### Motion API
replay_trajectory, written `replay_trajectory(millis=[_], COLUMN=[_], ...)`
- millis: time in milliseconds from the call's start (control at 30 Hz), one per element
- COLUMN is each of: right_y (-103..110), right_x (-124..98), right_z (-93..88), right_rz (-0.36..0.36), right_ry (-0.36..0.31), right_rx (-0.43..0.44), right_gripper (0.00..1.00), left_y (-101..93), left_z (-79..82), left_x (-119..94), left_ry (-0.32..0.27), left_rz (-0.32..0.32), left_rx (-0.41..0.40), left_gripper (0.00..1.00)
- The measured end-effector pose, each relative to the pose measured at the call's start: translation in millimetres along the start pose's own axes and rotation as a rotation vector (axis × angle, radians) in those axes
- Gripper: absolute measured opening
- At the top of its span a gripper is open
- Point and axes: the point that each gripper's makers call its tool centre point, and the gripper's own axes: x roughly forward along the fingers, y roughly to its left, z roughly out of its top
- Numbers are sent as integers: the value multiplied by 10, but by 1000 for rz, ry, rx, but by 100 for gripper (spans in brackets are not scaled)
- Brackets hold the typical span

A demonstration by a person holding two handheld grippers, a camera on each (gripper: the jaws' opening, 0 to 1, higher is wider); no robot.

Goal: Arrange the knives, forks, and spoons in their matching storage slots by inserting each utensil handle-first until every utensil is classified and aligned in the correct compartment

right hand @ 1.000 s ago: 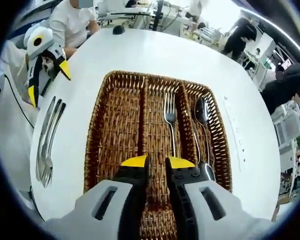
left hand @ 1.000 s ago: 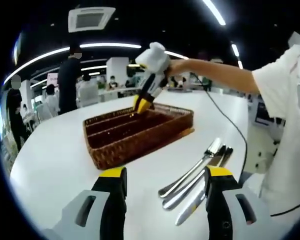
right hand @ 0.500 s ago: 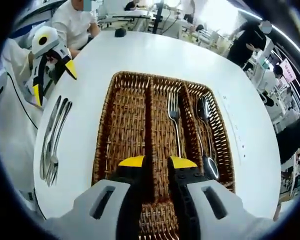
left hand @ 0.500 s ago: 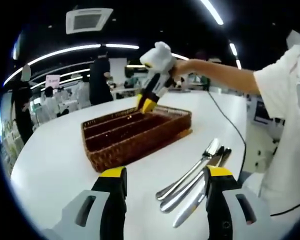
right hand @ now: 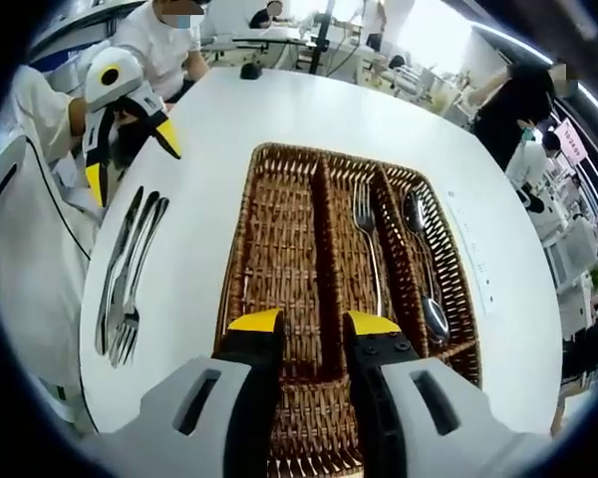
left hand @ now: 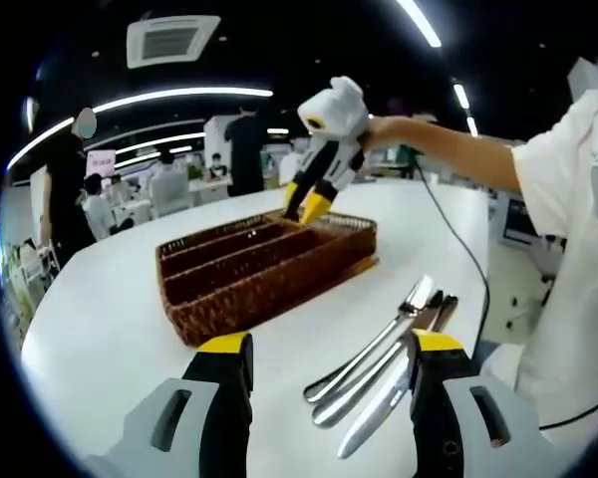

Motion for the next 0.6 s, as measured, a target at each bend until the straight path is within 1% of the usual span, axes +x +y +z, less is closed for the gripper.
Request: replay_trajectory(millis=[267, 600], right_y=[75, 124], right_x=[-88, -136], right_z=[-38, -65], right_rz=[-9, -14], right_ry=[-14, -24], right_rx=[4, 9], right_gripper=[26, 27], left_y=[-45, -72], left_z=[8, 15], left_x=[24, 38], left_ry=[1, 0], left_rz=[-6, -11], left_rx=[6, 13], left_gripper=[63, 63])
